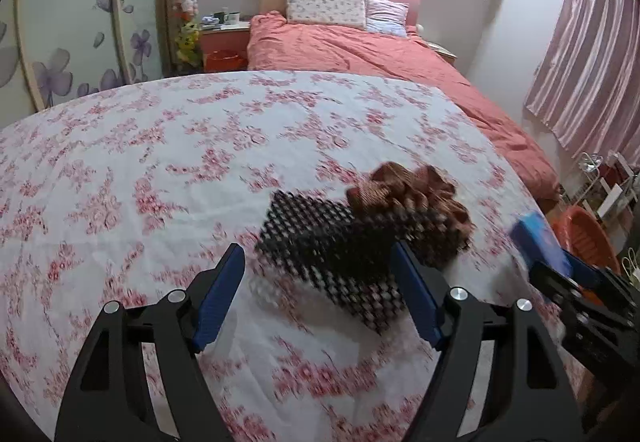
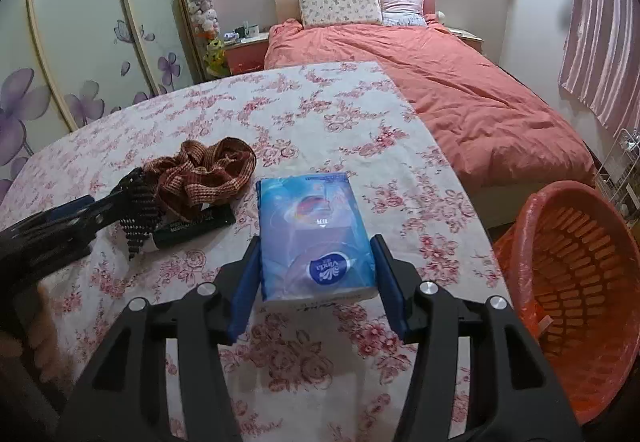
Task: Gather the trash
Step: 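Close the left tool on the black mesh item beside the scrunchie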
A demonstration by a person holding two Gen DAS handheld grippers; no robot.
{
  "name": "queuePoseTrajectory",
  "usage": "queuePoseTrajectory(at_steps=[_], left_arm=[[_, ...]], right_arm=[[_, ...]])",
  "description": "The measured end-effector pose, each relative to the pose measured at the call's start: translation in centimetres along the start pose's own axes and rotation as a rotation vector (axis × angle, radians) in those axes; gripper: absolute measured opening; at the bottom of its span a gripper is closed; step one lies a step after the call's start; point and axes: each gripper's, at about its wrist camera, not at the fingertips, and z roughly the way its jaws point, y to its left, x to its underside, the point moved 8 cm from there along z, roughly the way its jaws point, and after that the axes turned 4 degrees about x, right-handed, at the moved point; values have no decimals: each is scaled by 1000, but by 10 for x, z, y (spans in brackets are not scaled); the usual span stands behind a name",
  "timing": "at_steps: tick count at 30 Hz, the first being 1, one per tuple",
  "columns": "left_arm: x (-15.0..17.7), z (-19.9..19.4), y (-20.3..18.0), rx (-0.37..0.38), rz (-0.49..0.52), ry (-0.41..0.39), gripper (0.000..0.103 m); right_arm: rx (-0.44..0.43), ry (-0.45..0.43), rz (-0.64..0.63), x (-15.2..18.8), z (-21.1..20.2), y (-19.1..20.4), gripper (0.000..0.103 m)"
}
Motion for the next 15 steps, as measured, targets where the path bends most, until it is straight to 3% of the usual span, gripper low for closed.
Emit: queuePoseTrajectory(at_steps=[5, 9, 10, 11, 13, 15], left_arm=[[-2, 13, -1, 21, 47, 24, 74], [-1, 18, -6, 56, 65, 36, 65], [-2, 19, -7, 64, 71, 34, 61], [-2, 20, -9, 78, 77, 39, 49], [-2, 24, -11, 74, 88, 48, 41], [-1, 25, -12, 88, 85, 54, 22]], right_arm=[[-6, 3, 10, 1, -1, -3, 53], [-3, 12, 18, 5, 0, -4, 53], [-3, 15, 22, 5, 0, -5, 53], [-2, 16, 24, 6, 0, -6, 53], [0, 18, 25, 7, -1, -6, 53], [2, 18, 26, 7, -1, -7, 53]])
